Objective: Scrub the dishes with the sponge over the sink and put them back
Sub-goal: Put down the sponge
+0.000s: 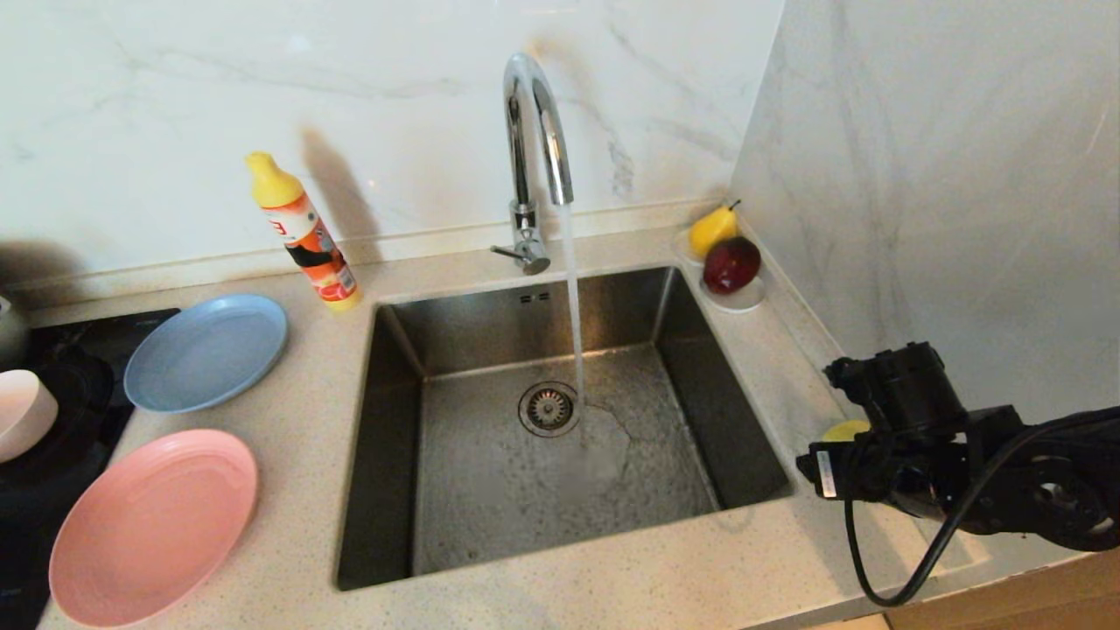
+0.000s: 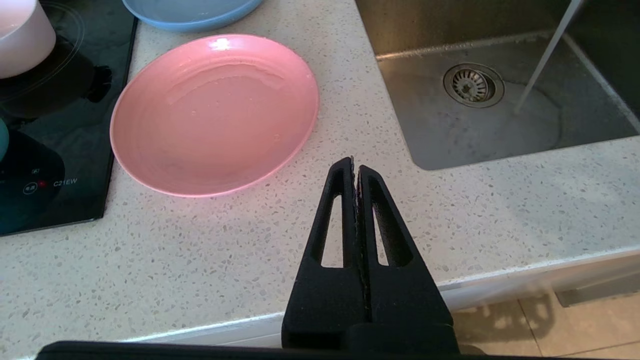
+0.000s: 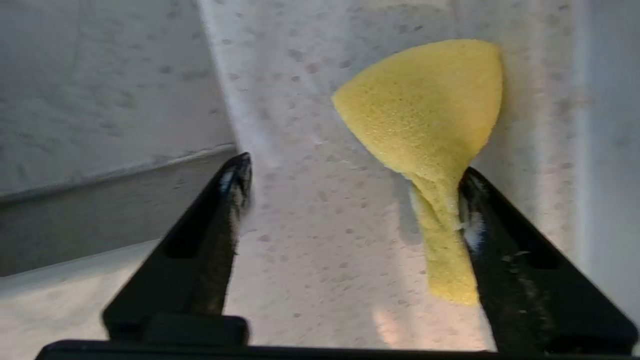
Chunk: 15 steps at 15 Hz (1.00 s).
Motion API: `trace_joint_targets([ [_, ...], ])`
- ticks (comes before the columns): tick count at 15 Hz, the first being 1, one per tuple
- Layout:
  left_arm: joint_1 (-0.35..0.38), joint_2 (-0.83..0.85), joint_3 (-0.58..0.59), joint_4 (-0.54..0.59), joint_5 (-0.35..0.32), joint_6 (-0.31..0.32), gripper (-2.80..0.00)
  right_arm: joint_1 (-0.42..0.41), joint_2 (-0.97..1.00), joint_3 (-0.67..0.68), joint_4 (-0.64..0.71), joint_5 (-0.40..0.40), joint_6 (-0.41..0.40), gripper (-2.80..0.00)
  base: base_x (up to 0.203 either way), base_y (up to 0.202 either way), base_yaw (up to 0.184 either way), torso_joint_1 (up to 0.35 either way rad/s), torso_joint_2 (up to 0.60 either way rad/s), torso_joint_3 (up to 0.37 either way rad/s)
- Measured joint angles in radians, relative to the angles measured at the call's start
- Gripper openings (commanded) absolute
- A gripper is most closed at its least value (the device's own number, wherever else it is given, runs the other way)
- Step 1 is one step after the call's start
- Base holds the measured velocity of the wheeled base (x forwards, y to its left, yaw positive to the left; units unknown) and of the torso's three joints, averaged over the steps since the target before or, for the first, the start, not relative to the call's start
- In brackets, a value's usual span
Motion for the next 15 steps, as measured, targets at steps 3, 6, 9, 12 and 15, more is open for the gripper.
trace_joint_targets([
  [3,0.0,0.0,0.0,0.0,0.0,0.0,-2.8,0.001,-0.007,-0.003,0.01,0.053,0.07,0.0,0.0,0.0,0.0,0.0,0.0,0.0],
  [6,0.0,0.0,0.0,0.0,0.0,0.0,-2.8,0.005,-0.007,-0.013,0.04,0.084,0.118,0.0,0.0,0.0,0.0,0.0,0.0,0.0],
  [9,0.0,0.0,0.0,0.001,0.0,0.0,-2.8,0.007,-0.006,-0.017,0.043,0.085,0.142,0.0,0.0,0.0,0.0,0.0,0.0,0.0],
  [12,0.0,0.0,0.0,0.001,0.0,0.0,-2.8,0.009,-0.005,-0.017,0.048,0.085,0.159,0.0,0.0,0.0,0.0,0.0,0.0,0.0],
  [15,0.0,0.0,0.0,0.001,0.0,0.0,-2.8,0.013,-0.005,-0.024,0.049,0.085,0.169,0.0,0.0,0.0,0.0,0.0,0.0,0.0],
])
